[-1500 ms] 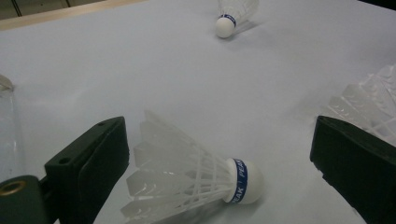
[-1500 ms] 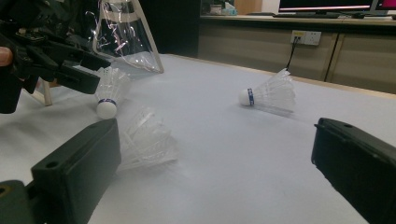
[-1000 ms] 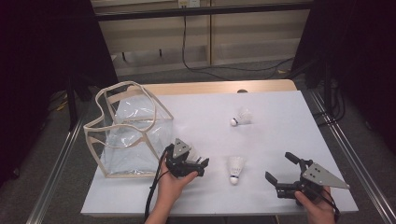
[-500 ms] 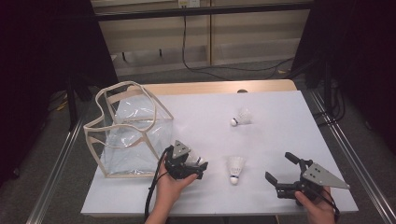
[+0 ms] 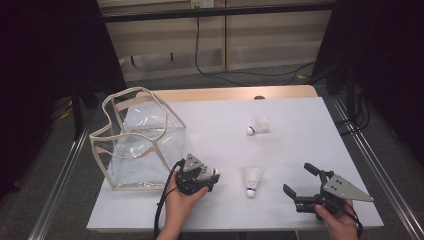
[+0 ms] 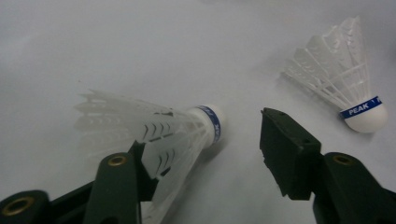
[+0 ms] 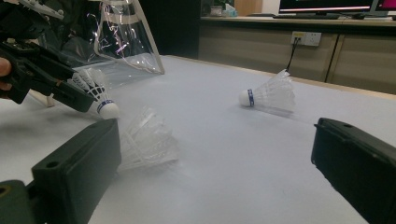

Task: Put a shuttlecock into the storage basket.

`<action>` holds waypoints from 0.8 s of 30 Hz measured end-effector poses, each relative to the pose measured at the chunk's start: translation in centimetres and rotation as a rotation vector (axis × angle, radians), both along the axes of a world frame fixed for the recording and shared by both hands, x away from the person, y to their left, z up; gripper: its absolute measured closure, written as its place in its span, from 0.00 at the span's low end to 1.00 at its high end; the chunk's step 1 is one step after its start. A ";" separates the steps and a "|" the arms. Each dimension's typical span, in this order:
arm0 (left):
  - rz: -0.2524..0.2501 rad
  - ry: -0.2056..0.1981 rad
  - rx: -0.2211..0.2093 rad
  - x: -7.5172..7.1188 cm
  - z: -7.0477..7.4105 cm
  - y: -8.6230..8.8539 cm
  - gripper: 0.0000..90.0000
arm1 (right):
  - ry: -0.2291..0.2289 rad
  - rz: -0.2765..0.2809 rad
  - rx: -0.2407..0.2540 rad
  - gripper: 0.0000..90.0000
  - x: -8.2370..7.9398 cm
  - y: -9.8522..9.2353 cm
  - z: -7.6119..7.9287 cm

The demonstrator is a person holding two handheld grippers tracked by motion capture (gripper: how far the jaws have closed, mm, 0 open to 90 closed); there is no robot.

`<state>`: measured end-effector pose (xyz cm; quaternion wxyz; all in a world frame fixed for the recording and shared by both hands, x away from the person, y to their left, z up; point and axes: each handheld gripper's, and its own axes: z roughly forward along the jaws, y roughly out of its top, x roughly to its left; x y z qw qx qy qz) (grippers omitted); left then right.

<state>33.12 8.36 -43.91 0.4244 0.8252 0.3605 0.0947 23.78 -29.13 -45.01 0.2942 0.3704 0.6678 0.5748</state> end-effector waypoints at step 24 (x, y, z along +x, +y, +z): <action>0.029 0.062 0.009 -0.1 0.7 0.5 0.78 | -0.006 -0.006 0.000 0.02 -0.1 -0.1 0.1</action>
